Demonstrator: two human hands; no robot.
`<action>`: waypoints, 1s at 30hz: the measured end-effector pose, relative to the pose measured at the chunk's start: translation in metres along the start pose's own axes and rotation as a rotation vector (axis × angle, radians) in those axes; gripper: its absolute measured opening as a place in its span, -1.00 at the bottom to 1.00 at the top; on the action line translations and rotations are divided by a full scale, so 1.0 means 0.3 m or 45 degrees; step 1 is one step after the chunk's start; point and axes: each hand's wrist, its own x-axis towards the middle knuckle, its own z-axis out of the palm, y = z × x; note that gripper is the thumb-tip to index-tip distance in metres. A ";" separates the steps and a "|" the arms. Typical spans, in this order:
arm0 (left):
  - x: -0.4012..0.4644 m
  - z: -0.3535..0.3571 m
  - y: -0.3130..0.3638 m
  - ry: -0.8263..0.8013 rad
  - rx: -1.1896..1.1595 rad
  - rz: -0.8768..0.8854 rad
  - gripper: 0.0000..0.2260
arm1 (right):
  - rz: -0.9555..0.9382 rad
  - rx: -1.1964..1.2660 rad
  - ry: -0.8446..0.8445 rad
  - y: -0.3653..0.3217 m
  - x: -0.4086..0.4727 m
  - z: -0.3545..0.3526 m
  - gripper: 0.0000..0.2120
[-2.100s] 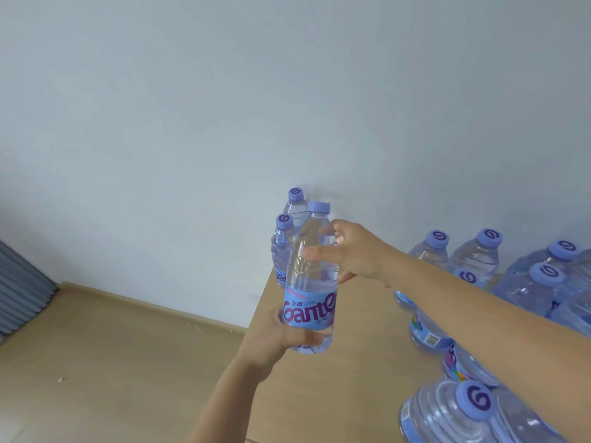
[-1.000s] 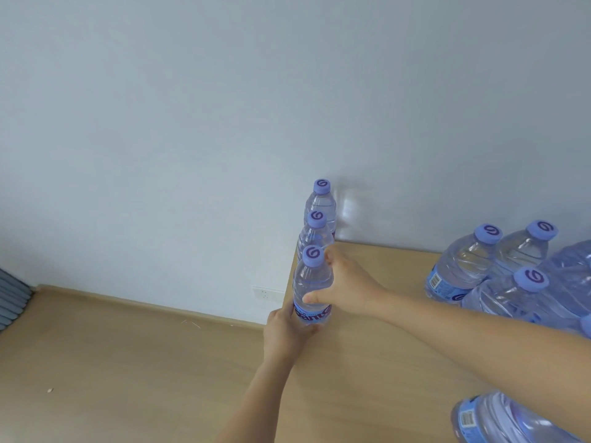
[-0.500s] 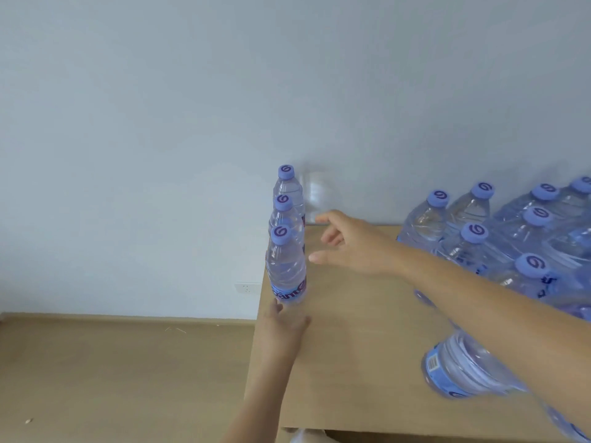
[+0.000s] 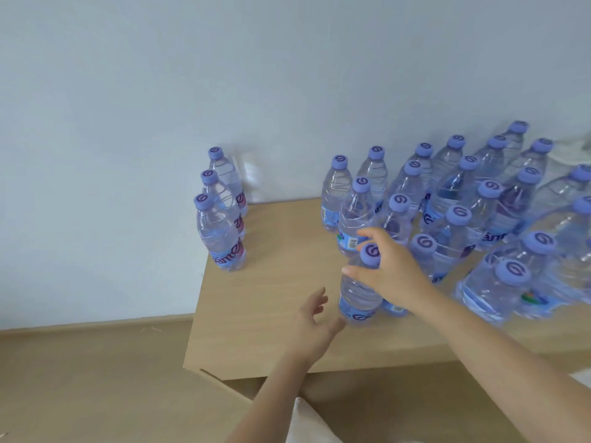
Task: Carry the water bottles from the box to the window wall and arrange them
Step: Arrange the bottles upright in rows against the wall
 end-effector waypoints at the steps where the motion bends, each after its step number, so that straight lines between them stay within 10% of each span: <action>1: -0.007 0.009 -0.001 -0.014 0.018 -0.007 -0.37 | -0.010 0.049 0.057 0.009 0.000 0.008 -0.51; 13: -0.125 0.018 0.068 0.025 -0.124 0.133 -0.44 | -0.390 0.151 0.359 -0.216 0.003 -0.084 -0.49; 21: -0.228 -0.073 0.128 -0.190 -0.203 0.167 -0.64 | -0.308 0.542 -0.676 -0.242 0.049 -0.143 -0.68; 30: -0.262 -0.159 0.104 -0.050 -0.319 0.185 -0.50 | -0.298 0.491 -0.541 -0.309 0.089 0.020 -0.82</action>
